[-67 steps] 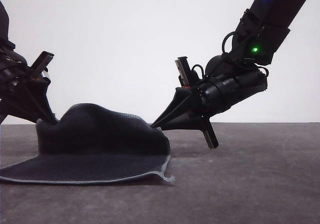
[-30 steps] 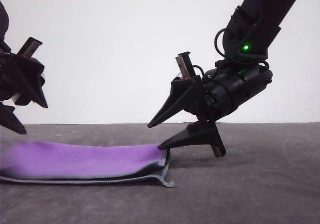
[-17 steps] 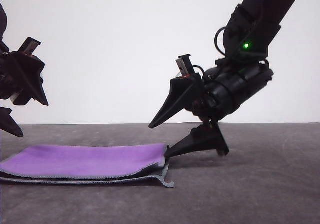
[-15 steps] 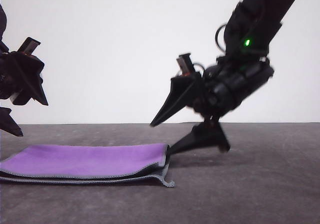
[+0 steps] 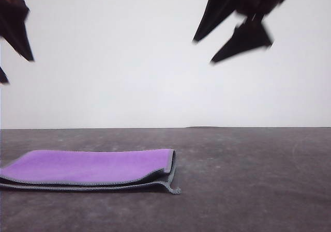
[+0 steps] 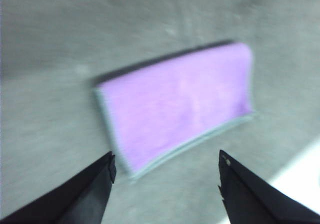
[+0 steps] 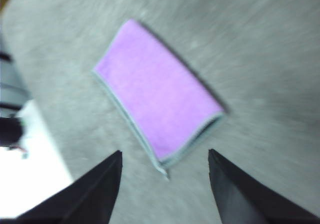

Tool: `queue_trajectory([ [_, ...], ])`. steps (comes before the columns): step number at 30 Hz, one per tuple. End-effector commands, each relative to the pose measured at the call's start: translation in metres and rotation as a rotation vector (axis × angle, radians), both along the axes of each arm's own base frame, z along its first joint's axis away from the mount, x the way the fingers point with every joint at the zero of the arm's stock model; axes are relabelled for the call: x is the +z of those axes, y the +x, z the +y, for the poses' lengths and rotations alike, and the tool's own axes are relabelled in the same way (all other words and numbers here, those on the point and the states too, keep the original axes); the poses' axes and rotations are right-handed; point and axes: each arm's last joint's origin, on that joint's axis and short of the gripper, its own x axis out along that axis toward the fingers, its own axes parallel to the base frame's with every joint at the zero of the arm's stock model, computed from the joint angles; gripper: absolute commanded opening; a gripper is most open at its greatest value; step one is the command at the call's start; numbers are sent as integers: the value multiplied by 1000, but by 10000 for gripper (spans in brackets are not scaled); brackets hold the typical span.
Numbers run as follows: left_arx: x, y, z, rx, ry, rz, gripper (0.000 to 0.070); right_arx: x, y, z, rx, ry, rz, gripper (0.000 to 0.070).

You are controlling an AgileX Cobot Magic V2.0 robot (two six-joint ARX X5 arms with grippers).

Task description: Fold clothes

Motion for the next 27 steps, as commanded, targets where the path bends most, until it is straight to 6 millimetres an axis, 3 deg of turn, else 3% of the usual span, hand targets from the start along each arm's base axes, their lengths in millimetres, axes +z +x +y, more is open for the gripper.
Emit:
queue_trajectory([
  [1,19,-10,1,52,36,-55,396,11,-7,-1,-14,-41,-50,344],
  [5,41,-42,1,92,67,-153,395,25,-30,-11,-62,-110,-92,344],
  [9,42,-72,-1,115,61,-190,395,16,-41,-15,-61,-124,-65,344],
  [15,18,-109,-3,148,49,-193,396,-43,-40,-12,-99,-122,33,347],
  [18,3,-118,-4,171,39,-207,396,-77,-39,-9,-155,-42,86,434],
  [21,-8,-119,-4,199,27,-232,396,-107,-37,-4,-185,72,157,511],
  [27,-11,-107,-3,237,11,-276,396,-143,-26,11,-205,140,265,512],
])
